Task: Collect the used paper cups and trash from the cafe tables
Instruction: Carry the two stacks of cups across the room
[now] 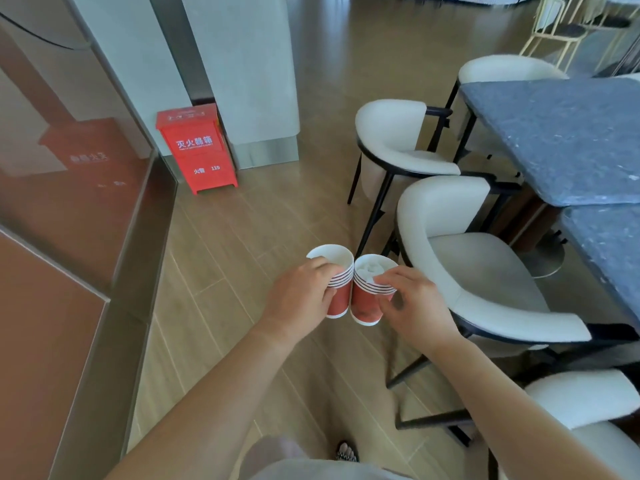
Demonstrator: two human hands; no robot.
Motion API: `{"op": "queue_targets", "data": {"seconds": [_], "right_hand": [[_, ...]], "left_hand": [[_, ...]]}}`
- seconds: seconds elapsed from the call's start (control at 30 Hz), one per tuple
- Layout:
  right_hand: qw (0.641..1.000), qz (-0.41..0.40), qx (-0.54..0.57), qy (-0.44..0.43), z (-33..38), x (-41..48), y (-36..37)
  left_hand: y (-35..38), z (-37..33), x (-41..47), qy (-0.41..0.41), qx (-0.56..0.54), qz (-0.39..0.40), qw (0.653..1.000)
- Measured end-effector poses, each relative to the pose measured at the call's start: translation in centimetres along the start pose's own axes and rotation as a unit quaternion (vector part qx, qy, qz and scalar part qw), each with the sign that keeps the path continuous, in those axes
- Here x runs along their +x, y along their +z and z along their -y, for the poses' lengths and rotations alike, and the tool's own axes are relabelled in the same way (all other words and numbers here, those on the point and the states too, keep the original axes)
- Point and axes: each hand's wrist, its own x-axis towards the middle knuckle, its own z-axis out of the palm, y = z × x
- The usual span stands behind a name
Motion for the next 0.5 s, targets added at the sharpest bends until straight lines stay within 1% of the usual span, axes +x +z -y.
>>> {"op": "queue_targets", "data": {"seconds": [0.3, 0.5], "right_hand": [[1.000, -0.010, -0.013, -0.005, -4.2, 12.7, 1.6], [1.000, -0.003, -0.016, 0.020, -6.3, 23.7, 5.1]], "left_hand": [[1.6, 4.7, 13.0, 0.016, -0.003, -0.002, 1.000], [1.9, 10.7, 23.2, 0.018, -0.007, 0.000, 1.000]]}}
